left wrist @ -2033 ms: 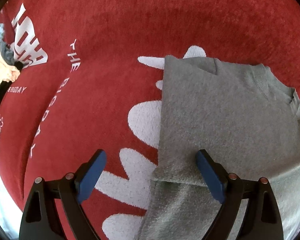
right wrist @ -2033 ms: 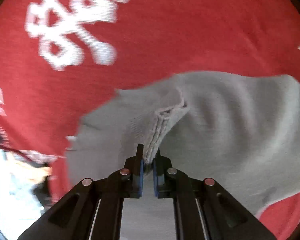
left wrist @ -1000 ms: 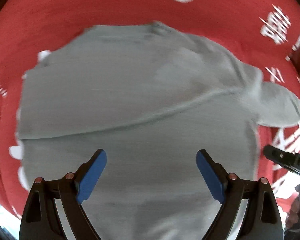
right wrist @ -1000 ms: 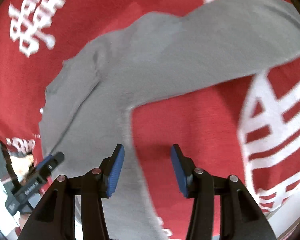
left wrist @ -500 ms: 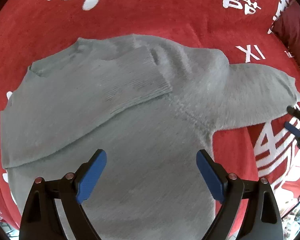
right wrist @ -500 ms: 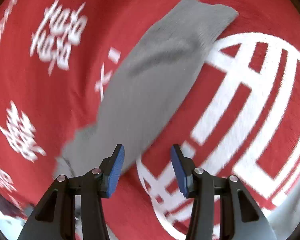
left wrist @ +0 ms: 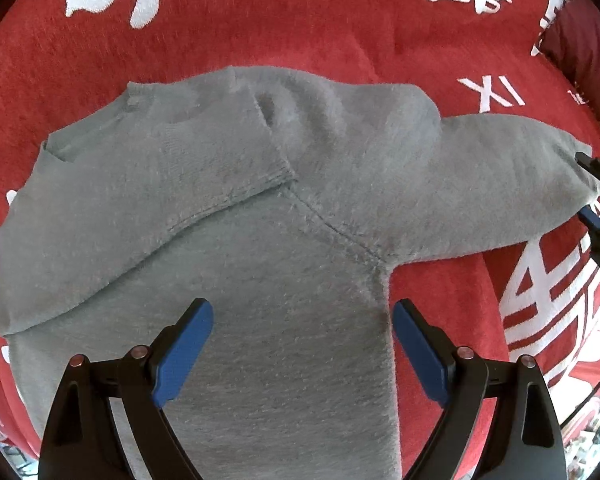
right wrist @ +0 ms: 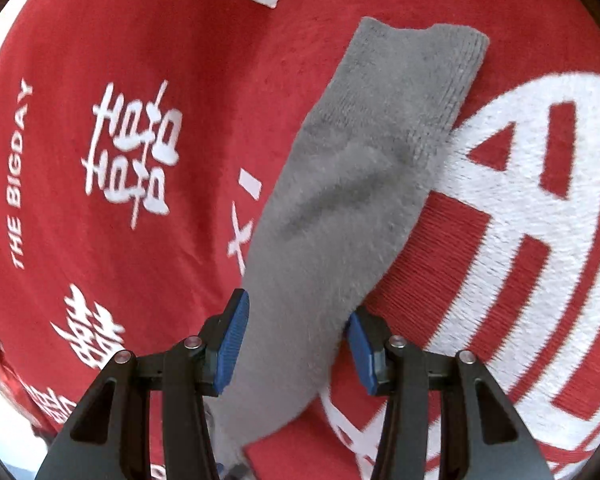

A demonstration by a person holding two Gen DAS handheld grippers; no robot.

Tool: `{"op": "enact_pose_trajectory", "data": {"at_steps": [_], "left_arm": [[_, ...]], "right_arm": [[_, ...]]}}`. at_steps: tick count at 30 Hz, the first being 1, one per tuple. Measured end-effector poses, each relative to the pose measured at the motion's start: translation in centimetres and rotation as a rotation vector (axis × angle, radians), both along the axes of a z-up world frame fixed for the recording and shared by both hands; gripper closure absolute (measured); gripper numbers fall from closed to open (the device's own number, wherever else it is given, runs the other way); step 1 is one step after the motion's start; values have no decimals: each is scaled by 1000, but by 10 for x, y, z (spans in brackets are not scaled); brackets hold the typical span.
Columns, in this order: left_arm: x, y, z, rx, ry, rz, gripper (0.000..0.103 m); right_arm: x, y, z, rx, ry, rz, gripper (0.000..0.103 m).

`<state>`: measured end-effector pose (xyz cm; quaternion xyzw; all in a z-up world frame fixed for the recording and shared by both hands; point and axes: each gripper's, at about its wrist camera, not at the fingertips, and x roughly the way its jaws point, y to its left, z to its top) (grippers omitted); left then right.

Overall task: Fold small clothes
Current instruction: 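Fold the held sleeve across the sweater body and open the right gripper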

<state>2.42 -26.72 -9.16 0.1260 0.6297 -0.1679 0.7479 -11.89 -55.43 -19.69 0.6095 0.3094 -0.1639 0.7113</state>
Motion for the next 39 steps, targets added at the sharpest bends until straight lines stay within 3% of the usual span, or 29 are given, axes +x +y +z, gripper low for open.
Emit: {"op": "enact_pose_trajectory", "data": {"at_steps": [3,5,7,12,17,23,30,35,39], "left_arm": [[2,0,5,-9,-22,18,11],[6,2,8,-16,-27,32,11],[11,6,9,-25,-19,50,11],[24,10,11,-20,-55,89,11],[32,11,-7,-17,2,97,11],[31,9,-11,-30,-14,65,11],[37,93,22,-81,-60,152,11],[48,168,34,-35,-109,222,11],[54,229,32,5,-120,310,11]], "right_arm": [[1,-2,-7,66,-38,-47,50],[3,-3,-11,112,-52,-50,59],[6,-3,-18,186,-64,-44,94],[12,2,-6,277,-213,-17,94],[28,23,32,267,-332,109,94],[59,57,69,270,-420,203,94],[118,136,105,174,-416,410,94],[168,221,125,17,-351,626,93],[204,304,113,-84,-270,816,93]]}}
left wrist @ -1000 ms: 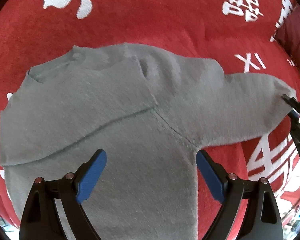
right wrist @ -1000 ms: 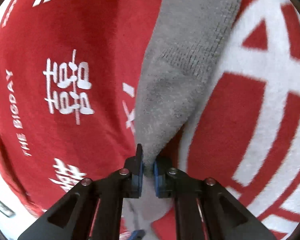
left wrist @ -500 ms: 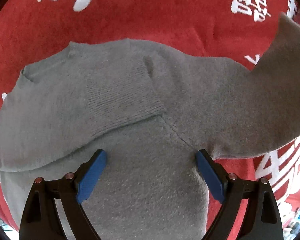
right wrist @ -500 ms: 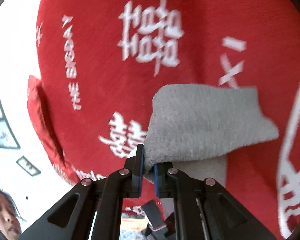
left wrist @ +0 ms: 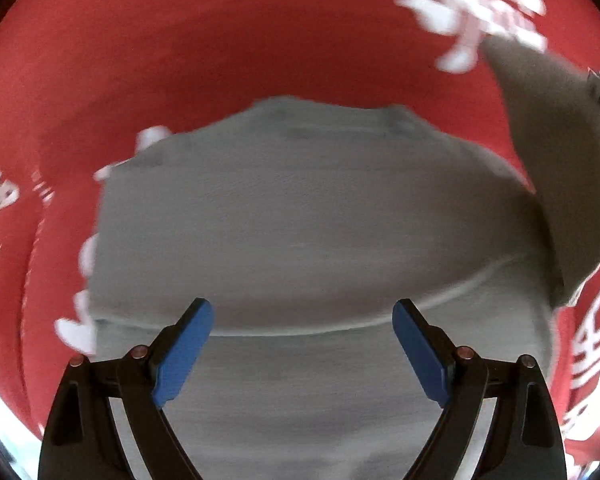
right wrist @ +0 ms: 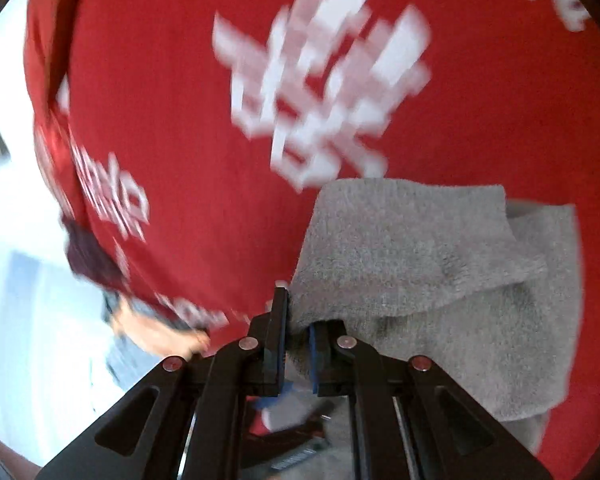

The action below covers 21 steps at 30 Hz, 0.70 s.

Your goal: Fold small clothes

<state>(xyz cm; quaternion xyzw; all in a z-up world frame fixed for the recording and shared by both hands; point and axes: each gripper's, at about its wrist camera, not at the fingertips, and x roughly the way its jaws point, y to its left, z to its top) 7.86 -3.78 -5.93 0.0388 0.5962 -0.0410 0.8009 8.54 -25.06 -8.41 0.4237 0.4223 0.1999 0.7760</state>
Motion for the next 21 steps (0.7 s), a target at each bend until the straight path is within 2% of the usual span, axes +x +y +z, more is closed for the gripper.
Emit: {"op": "enact_pose_trajectory", "data": {"at_steps": [6,10,11,12,14,15,16,19,21], "left_arm": [[-4,72,-8,20,15,104,11],[-9,90,-13,9,24,141,11],[-9,93,-13,5,25,143,11],[-8,95,-12,-2,24,142,11],[-5,92,-11,-16,20,135,11],[1,86,-12,-23,18,129,11],[4,84,-12,-30,16,125,11],[9,74,-8,-51,7,109,11],[10,69,-6,-58,2,104,11]], "right_arm": [[21,104,-55,-252,118,226,91],[13,125,-84,-325,209,267,90],[9,123,-86,-313,211,257,89],[6,120,-85,-295,210,241,84],[4,111,-80,-265,216,213,69],[2,104,-76,-254,213,186,55],[-1,97,-73,-245,210,163,50],[-1,69,-69,-180,228,48,50],[0,45,-75,-84,266,-66,50]]}}
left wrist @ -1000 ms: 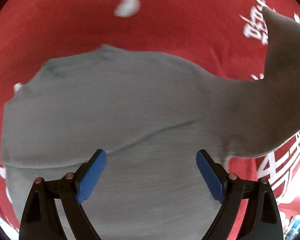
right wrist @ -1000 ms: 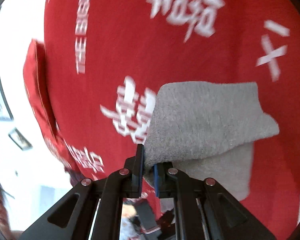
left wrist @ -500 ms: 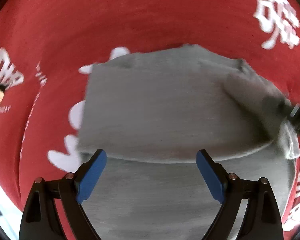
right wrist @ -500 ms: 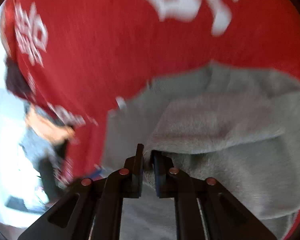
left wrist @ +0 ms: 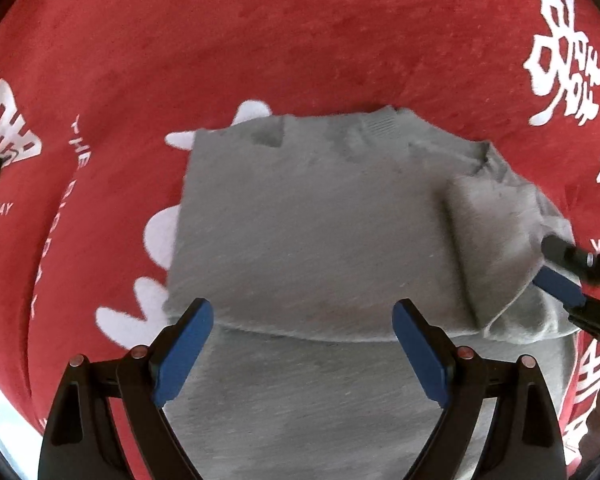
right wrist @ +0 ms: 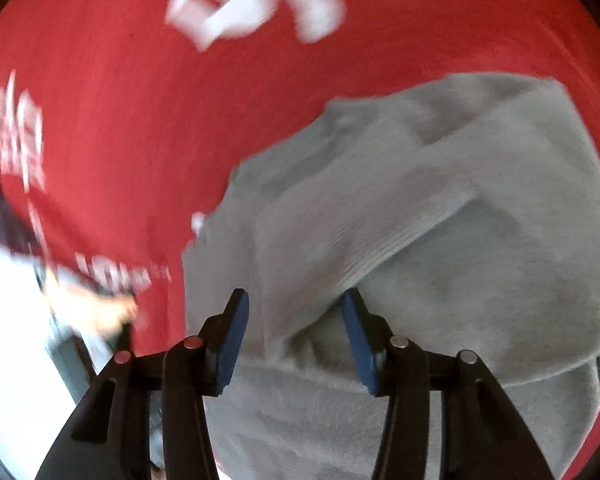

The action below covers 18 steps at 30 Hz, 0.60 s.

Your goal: Fold small clothes

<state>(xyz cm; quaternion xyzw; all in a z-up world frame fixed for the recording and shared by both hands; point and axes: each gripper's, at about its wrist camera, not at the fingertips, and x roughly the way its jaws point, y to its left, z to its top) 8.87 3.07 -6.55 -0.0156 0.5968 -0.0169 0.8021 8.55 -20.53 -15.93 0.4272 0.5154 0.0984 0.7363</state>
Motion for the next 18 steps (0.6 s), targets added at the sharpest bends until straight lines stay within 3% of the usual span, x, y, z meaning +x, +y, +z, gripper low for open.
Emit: {"op": "enact_pose_trajectory", "data": {"at_steps": [2,3,4,6,8,12,16,17,18], "left_arm": [[1,-6,1,-7,0,-3,11],[2,-7,1,-15,0,0,11],[2,-7,2,-19,-1,5,11],[0,-5,5,-24,-8,15,11],[-2,2,9,-32,-21,28,11],[-2,32,13,-114,-38,85,11],[0,68,10,-175,-19,152,11],[1,75,10,-204,-15,156,11],[1,79,9,-231,-8,155,11]], "right_arm": [[-2,-17,-12,72,44,-97,50],[-2,-24,-20,115,60,-144,57],[-1,-25,-22,133,59,-155,77],[7,-16,-15,104,28,-107,93],[17,0,-1,77,-27,-18,94],[31,61,22,-6,-97,224,94],[37,107,18,-39,-62,382,86],[37,117,14,-51,-43,418,78],[35,124,12,-61,-31,449,51]]}}
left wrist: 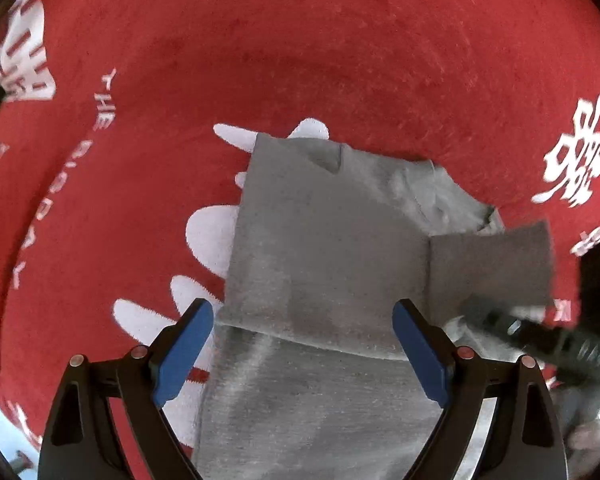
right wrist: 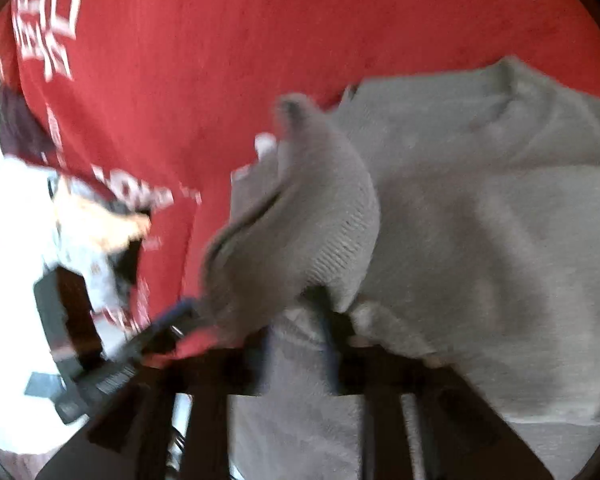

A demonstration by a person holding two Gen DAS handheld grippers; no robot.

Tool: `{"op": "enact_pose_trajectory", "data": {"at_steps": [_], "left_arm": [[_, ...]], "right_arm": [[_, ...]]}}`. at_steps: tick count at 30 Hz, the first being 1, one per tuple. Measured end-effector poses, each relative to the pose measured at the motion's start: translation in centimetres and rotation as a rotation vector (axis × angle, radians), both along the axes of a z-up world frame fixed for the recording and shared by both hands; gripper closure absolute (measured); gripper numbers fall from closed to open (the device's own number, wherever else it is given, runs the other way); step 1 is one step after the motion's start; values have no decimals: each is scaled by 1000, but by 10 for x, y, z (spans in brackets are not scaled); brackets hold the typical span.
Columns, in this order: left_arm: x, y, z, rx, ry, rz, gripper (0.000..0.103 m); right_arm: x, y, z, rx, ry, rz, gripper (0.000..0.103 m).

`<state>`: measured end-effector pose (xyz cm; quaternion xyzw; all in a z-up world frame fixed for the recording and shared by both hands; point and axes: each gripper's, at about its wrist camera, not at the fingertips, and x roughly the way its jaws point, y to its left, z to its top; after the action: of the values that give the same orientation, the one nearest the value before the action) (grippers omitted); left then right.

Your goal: Fold small clothes

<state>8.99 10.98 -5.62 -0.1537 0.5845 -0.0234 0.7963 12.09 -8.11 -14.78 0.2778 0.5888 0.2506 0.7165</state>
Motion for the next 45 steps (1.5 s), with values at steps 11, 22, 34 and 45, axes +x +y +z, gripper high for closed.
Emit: {"op": "enact_pose_trajectory", "data": {"at_steps": [11,22,34,45], "left_arm": [[16,-32,-11,-154,21,-178,11],[34,-29,-38,-146,99,-147,11],[42,-27,-42,-321,114,-152,59],[27,-17,-34,-254,69,-127,93]], "right_arm": [[-34,-53,3,-63,30,-97,31],[-63,-92,-2,-56,66,-177,31],[-78,-104,9,-23,52,-180,33],[-98,-149,4,-49,95,-278,34]]}}
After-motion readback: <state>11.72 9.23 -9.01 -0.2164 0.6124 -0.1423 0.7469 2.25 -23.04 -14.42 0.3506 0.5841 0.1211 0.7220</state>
